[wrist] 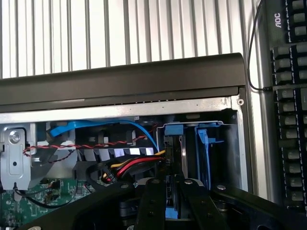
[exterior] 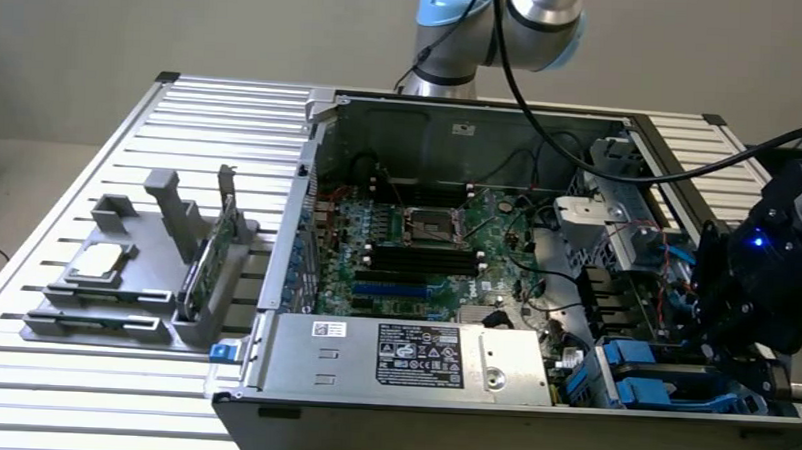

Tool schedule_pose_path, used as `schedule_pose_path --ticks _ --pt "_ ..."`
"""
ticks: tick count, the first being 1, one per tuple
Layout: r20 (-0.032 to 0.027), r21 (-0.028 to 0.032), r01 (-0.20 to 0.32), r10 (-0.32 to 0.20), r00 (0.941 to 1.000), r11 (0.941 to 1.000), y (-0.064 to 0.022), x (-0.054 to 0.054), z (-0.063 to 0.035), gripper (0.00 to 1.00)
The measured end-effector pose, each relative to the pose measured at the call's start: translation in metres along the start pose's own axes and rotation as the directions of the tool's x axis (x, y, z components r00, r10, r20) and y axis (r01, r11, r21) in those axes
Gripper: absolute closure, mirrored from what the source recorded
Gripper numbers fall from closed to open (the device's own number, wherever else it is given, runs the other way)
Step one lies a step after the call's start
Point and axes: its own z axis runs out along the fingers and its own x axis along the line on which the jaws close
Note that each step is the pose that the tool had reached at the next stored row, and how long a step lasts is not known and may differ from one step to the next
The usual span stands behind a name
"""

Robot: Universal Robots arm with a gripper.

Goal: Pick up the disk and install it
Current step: 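Insert the first disk wire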

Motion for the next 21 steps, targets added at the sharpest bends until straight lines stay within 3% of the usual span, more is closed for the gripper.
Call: schedule_pose_path --ticks 21 --pt "-0.0005 0.0 0.0 0.0 1.0 1.0 0.0 0.0002 -0.0012 0.83"
